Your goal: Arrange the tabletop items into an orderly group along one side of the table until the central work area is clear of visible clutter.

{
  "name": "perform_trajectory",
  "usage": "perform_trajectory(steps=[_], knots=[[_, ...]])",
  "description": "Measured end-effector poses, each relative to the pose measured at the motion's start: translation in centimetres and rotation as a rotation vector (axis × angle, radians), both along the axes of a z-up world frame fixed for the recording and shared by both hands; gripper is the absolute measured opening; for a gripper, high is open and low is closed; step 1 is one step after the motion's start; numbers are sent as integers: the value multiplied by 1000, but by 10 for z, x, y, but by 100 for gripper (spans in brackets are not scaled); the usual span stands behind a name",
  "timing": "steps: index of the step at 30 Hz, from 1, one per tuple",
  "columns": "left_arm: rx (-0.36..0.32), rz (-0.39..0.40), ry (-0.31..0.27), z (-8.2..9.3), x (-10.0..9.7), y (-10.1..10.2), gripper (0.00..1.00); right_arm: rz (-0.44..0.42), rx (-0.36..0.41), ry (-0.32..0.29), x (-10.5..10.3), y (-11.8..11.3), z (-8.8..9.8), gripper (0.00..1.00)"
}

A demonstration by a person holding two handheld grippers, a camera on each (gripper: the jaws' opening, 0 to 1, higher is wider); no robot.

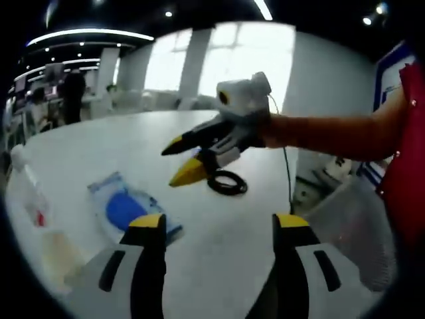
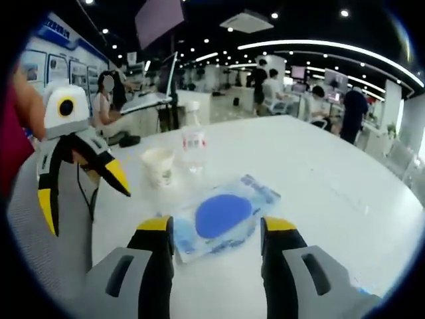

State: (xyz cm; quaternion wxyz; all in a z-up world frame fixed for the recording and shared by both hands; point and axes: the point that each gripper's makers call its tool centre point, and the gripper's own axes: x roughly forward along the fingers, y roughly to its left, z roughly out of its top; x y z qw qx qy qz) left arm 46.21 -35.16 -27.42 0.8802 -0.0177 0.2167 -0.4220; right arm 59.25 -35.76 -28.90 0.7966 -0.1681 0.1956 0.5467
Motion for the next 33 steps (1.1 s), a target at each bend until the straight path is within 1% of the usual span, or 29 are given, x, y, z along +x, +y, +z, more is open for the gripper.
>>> perform_trajectory(steps=[5,8,11,12,14,17,19,20,21,22,25,28,29,32,33], knots=[[1,8,24,-5,-5,-7,61,4,-6,2,20,6,-2,53],[-12,20,39,-5,-6,-11,61,10,-17,4,30,9,-4,53],[-23,45,59,-8,-7,-15,61,28,-31,2,46,15,-5,54],[-24,48,64,-8,-7,-16,62,30,-31,2,47,16,-5,55],[-26,72,90,-12,-7,-17,62,37,-32,5,57,21,-6,55],[-11,130,138,-21,-6,-13,63,50,-34,9,65,27,-8,55],[-28,187,206,-30,-4,-11,63,63,-33,10,69,33,-9,55],[-56,217,244,-33,-3,-11,63,70,-31,13,72,37,-10,55],[-86,239,266,-34,-1,-12,64,74,-30,14,73,39,-11,55],[-100,270,293,-38,1,-11,64,81,-29,18,76,42,-12,55],[-119,335,319,-44,8,-8,65,96,-28,23,81,49,-16,54],[-147,422,364,-52,16,-3,68,111,-26,28,84,54,-20,54],[-156,455,387,-55,18,-1,68,117,-28,29,87,56,-22,54],[-178,518,416,-60,24,0,69,128,-30,38,92,60,-28,54],[-198,542,425,-60,27,-1,69,134,-32,42,93,63,-31,54]])
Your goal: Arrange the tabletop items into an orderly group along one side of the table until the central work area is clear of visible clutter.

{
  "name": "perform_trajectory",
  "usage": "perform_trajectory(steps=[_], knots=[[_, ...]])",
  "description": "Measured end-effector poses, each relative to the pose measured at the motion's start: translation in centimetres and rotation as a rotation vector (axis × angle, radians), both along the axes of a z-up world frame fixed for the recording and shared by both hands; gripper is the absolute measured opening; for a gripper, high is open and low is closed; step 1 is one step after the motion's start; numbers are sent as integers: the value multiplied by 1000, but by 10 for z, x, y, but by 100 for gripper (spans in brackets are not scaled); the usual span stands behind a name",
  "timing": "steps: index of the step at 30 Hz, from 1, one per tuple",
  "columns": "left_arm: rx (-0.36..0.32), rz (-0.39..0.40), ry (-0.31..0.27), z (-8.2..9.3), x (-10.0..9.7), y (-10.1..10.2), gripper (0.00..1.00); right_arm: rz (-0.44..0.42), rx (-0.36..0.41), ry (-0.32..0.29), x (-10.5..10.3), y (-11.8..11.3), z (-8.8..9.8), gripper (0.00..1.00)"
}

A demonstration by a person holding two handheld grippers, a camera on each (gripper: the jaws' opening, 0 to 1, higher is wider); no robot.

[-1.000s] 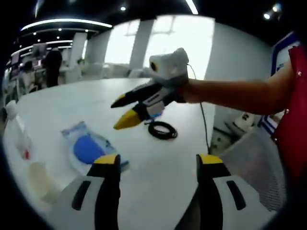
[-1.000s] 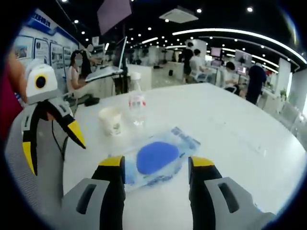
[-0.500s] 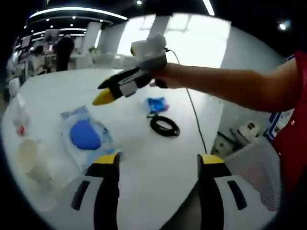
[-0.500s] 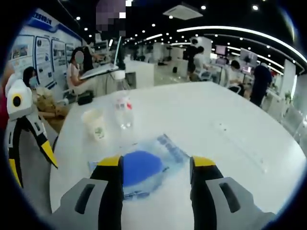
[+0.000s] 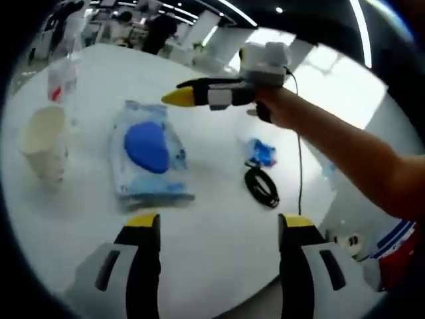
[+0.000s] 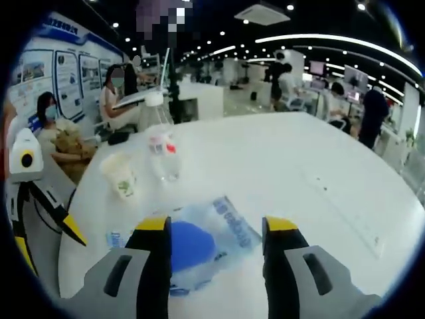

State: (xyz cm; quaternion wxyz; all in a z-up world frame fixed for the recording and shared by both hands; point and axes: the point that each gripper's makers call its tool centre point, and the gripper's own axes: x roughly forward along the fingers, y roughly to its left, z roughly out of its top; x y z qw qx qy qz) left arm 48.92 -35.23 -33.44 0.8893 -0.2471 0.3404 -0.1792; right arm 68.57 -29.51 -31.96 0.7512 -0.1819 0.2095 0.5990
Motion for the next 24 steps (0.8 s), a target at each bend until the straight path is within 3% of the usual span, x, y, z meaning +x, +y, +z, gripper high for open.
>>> perform_trajectory(steps=[7,10,16,18,24], knots=[[-95,189,50,1,22,-2,72,51,-38,27,13,13,-19,54],[-92,249,55,0,26,3,71,69,-44,40,17,19,-25,54],[-82,312,71,-5,30,10,71,91,-70,69,23,30,-43,54],[-82,321,78,-8,30,9,70,92,-115,97,25,29,-52,52],[-62,376,88,-19,36,18,71,104,-120,88,35,38,-55,47]])
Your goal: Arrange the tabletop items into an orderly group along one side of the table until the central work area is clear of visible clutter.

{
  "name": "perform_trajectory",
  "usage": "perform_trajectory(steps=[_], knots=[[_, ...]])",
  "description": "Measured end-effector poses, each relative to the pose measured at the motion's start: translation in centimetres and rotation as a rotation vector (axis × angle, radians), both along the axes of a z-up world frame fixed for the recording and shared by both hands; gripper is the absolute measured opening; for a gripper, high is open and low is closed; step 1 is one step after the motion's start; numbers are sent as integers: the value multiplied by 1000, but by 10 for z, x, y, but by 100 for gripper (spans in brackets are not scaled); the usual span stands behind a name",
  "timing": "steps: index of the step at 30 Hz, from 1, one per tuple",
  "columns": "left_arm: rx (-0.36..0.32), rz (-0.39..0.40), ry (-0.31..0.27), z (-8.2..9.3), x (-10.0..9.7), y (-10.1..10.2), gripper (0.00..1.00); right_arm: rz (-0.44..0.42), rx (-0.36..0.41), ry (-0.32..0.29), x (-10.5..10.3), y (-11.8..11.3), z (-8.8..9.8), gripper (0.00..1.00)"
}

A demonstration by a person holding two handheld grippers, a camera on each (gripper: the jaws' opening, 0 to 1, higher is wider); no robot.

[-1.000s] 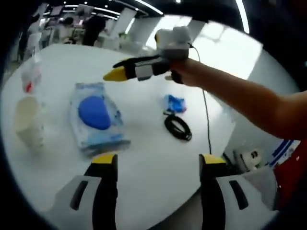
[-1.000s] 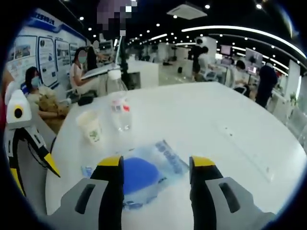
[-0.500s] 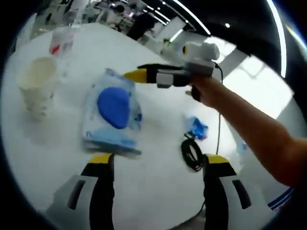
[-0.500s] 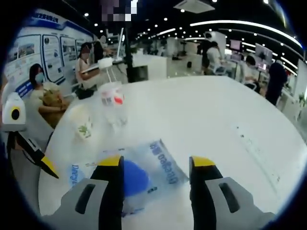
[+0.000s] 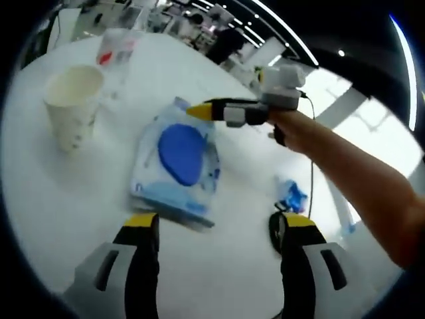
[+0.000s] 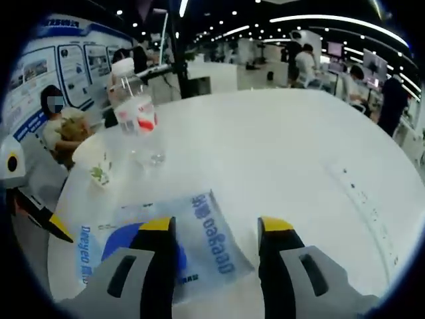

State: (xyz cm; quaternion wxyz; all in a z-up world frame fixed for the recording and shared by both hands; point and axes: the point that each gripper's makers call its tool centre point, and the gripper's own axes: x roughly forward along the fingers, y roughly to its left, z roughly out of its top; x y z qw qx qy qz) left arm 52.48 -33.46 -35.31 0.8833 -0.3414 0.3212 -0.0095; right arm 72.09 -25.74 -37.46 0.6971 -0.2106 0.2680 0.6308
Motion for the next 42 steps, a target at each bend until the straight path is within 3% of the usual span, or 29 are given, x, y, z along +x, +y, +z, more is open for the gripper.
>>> perform_trajectory(steps=[8,19,30,37,42], knots=[[-35,77,44,-13,6,6,68,26,-28,5,3,1,-12,46],[0,129,50,-21,18,22,61,49,-26,25,4,2,-16,39],[54,140,69,-27,17,33,46,61,-46,54,1,-6,-19,20],[96,137,80,-33,17,40,31,52,-51,74,-2,-15,-17,7],[114,143,92,-40,17,47,19,47,-54,71,-4,-22,-17,5]])
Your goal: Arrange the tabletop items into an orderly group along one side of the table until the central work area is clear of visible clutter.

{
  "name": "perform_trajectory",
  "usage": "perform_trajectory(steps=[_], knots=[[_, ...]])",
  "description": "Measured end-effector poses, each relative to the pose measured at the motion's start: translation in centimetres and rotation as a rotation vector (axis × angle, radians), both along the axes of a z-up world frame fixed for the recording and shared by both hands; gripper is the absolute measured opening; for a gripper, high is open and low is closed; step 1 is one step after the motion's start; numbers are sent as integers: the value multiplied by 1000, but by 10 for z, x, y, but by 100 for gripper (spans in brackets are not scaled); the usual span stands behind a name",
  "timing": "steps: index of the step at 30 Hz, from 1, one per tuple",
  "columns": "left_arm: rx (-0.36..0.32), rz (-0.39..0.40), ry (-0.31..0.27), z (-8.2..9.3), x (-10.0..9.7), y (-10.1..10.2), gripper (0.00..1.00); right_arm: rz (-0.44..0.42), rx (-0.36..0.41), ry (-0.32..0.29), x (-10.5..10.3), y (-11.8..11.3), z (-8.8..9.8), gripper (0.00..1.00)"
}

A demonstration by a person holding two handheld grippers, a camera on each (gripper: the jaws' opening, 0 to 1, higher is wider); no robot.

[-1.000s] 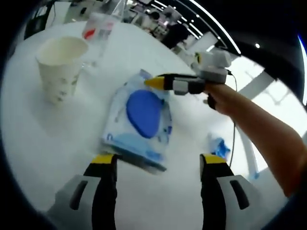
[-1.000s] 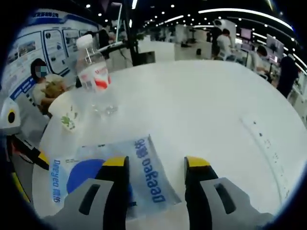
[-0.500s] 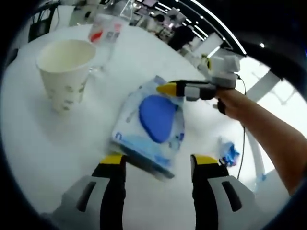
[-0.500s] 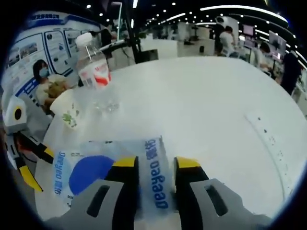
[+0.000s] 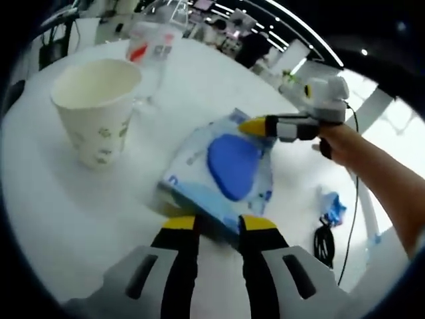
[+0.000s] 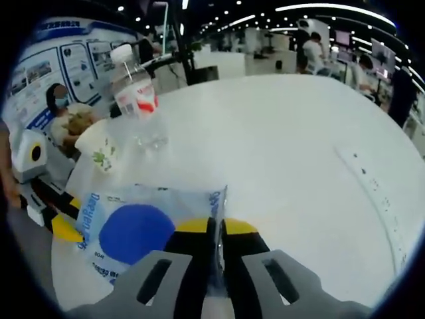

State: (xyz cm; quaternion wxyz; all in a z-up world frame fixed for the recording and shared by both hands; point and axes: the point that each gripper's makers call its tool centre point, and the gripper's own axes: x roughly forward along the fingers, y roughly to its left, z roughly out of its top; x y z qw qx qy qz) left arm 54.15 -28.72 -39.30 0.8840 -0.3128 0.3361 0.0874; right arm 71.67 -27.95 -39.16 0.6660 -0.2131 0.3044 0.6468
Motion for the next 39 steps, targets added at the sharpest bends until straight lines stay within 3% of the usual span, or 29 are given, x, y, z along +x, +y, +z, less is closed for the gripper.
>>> perform_trajectory(steps=[13,18,31,39], knots=[[26,-11,0,-3,4,14,9,-61,-21,16,3,-26,2,3],[54,-35,-32,8,11,20,0,-94,-25,33,1,-42,2,3],[81,-109,-72,27,23,17,0,-199,16,39,1,-74,26,2],[101,-181,-89,38,40,16,0,-259,25,25,-1,-100,43,2]])
